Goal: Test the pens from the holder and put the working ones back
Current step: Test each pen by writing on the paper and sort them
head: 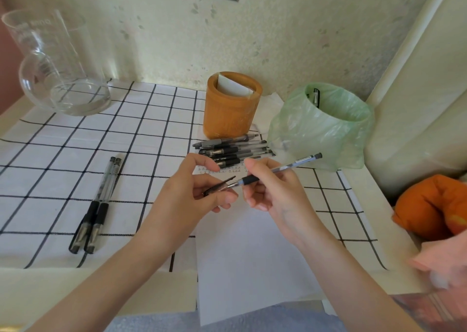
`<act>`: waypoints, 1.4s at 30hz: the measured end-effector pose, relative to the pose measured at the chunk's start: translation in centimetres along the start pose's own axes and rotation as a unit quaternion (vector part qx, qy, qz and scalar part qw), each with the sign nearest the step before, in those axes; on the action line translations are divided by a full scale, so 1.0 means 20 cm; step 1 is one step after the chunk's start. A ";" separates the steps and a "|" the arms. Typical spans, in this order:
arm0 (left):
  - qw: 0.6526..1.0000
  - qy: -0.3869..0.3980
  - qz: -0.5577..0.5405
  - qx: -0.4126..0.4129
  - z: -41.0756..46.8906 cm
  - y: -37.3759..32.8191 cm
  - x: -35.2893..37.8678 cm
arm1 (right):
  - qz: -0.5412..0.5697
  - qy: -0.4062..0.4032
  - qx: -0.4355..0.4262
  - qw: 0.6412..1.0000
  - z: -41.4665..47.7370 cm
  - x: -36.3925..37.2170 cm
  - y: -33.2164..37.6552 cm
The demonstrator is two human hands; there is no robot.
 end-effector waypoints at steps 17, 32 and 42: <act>0.990 0.008 0.141 -0.020 -0.01 0.08 -0.03 | 0.024 0.080 0.025 0.996 0.00 0.04 -0.03; 0.989 -0.007 0.146 -0.012 -0.01 0.08 -0.06 | 0.052 0.091 0.038 0.994 -0.01 0.09 -0.07; 0.927 -0.151 0.320 0.128 0.15 -0.01 -0.21 | -0.156 0.030 0.030 0.987 0.03 -0.03 -0.08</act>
Point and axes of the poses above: each hand's wrist, its own z-axis towards the middle knuckle, its own x-axis out of the palm, y = z × x, the point moved 7 cm from there along z, towards the middle knuckle, and after that the axes turned 9 degrees about -y, right-handed, at the moved point
